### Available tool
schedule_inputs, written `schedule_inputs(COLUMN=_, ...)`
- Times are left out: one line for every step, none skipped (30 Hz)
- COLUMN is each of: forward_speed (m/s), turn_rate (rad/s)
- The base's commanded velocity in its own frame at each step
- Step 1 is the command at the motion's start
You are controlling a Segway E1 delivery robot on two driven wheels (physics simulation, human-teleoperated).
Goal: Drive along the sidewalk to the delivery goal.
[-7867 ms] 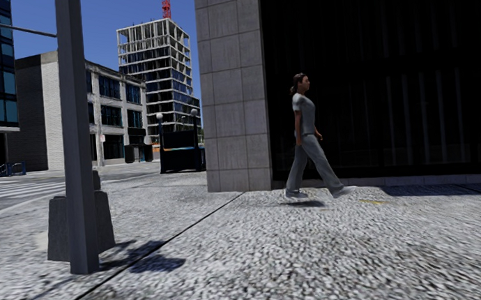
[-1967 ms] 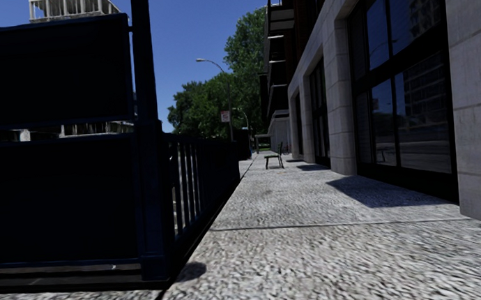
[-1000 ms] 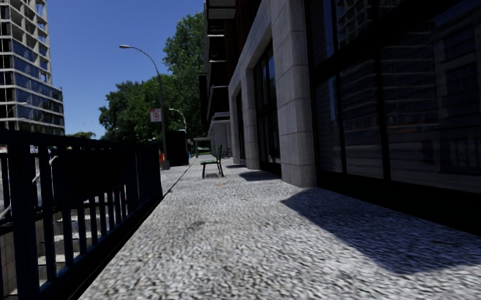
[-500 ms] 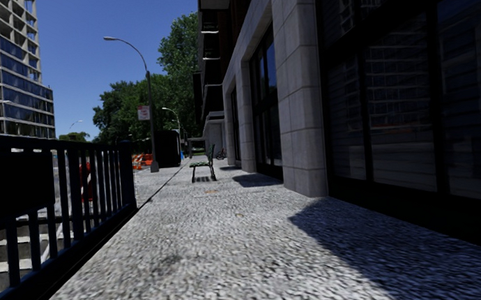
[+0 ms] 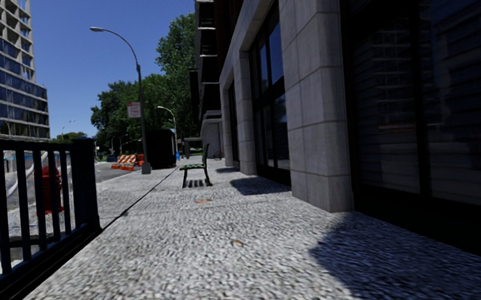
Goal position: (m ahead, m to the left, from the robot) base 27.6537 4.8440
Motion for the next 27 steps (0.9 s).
schedule_inputs(forward_speed=1.94, turn_rate=-0.15)
schedule_inputs(forward_speed=1.94, turn_rate=-0.15)
schedule_inputs(forward_speed=1.94, turn_rate=-0.06)
schedule_inputs(forward_speed=1.94, turn_rate=0.0)
schedule_inputs(forward_speed=1.94, turn_rate=0.0)
schedule_inputs(forward_speed=1.94, turn_rate=0.0)
schedule_inputs(forward_speed=1.94, turn_rate=0.0)
schedule_inputs(forward_speed=1.94, turn_rate=0.0)
schedule_inputs(forward_speed=1.94, turn_rate=0.0)
schedule_inputs(forward_speed=1.94, turn_rate=0.0)
schedule_inputs(forward_speed=1.94, turn_rate=0.0)
schedule_inputs(forward_speed=1.94, turn_rate=0.0)
schedule_inputs(forward_speed=1.94, turn_rate=0.0)
schedule_inputs(forward_speed=1.94, turn_rate=0.0)
schedule_inputs(forward_speed=1.94, turn_rate=0.0)
schedule_inputs(forward_speed=1.94, turn_rate=0.0)
schedule_inputs(forward_speed=1.94, turn_rate=0.0)
schedule_inputs(forward_speed=1.94, turn_rate=0.0)
schedule_inputs(forward_speed=1.94, turn_rate=0.0)
schedule_inputs(forward_speed=1.94, turn_rate=0.0)
schedule_inputs(forward_speed=1.94, turn_rate=0.0)
schedule_inputs(forward_speed=1.94, turn_rate=0.0)
schedule_inputs(forward_speed=1.94, turn_rate=0.0)
schedule_inputs(forward_speed=1.94, turn_rate=0.0)
schedule_inputs(forward_speed=1.94, turn_rate=0.0)
schedule_inputs(forward_speed=1.94, turn_rate=0.0)
schedule_inputs(forward_speed=1.94, turn_rate=0.0)
